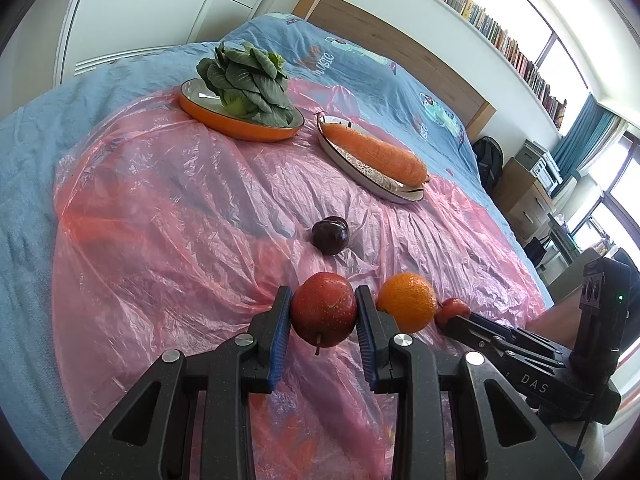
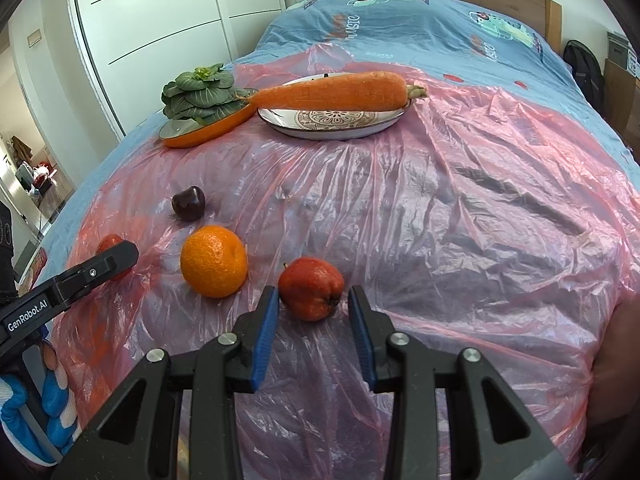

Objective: Organize fruits
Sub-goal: 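Open the right tool, setting its red apple back on the sheet, then carry the red apple in the left tool toward the green tray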

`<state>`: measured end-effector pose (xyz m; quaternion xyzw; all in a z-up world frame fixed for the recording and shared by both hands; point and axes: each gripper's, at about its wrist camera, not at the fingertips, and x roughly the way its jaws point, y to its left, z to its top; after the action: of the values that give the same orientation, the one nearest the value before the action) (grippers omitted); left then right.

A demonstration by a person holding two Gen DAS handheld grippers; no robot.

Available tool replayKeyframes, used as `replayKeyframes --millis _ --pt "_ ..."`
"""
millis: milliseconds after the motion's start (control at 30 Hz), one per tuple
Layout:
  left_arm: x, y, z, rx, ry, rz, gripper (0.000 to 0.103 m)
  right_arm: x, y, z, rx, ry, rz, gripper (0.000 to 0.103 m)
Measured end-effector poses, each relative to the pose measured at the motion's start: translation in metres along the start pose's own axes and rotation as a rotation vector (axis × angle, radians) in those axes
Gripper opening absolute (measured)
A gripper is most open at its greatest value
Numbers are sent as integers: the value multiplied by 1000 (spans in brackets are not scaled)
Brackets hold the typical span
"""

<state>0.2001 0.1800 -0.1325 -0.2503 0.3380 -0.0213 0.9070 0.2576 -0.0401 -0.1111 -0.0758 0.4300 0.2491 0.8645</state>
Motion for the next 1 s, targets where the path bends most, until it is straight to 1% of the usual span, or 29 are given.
replayKeyframes --millis 167,267,500,767,1000 --pt "-5 -7 0 20 -19 20 27 -12 -1 0 -4 -7 10 58" --pt "-9 -15 0 42 -28 52 27 -21 1 -2 -20 -1 15 58" --pt "-25 -58 1 128 -26 128 27 -54 2 -14 -53 9 22 58" --pt "-42 -96 -15 171 39 169 27 -92 -1 -36 -76 26 19 58" --pt "-67 -129 -35 232 65 184 27 -131 4 -60 -100 21 38 58"
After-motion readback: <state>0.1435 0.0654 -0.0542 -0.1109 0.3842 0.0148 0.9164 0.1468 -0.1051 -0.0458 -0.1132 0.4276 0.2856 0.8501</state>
